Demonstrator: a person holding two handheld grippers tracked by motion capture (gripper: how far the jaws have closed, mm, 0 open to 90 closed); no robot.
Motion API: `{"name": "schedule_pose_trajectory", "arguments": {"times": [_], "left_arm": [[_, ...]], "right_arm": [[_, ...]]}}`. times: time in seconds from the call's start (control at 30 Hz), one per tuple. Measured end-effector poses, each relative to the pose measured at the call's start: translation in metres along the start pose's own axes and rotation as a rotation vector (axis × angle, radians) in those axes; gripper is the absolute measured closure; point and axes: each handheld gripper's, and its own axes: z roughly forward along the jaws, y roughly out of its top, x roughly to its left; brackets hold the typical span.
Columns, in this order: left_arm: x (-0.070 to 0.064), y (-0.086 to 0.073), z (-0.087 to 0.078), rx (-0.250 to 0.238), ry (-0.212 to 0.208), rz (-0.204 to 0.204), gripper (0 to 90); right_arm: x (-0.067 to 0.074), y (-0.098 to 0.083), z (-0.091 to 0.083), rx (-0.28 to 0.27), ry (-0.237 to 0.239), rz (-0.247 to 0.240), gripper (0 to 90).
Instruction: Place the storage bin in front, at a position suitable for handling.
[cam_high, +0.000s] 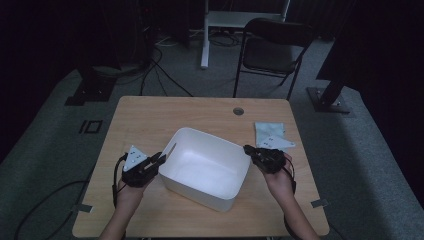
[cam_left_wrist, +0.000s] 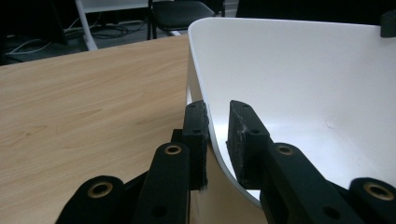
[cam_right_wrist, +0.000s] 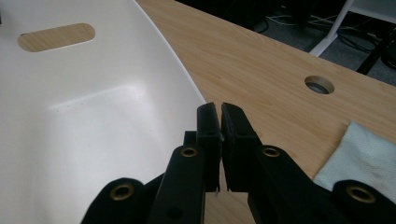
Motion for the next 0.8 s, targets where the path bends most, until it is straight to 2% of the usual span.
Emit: {"name": "schedule_pose_trajectory", "arguments": {"times": [0.2, 0.37, 0.67, 0.8], "left_arm": [[-0.007, -0.002, -0.004, 0.001, 0.031, -0.026, 78.2], [-0.012, -0.004, -0.006, -0.001, 0.05, -0.032, 78.2], [-0.023, -0.007, -0.013, 0.009, 0.089, -0.065, 77.5], [-0.028, -0.007, -0.013, 0.003, 0.12, -0.06, 76.8]], "right_arm": [[-0.004, 0.004, 0.006, 0.005, 0.012, 0.002, 86.2], [-0.01, 0.008, 0.012, 0.008, 0.03, 0.003, 85.9], [-0.016, 0.014, 0.02, 0.023, 0.06, 0.024, 85.0], [-0.015, 0.015, 0.021, 0.025, 0.064, 0.009, 84.4]]}}
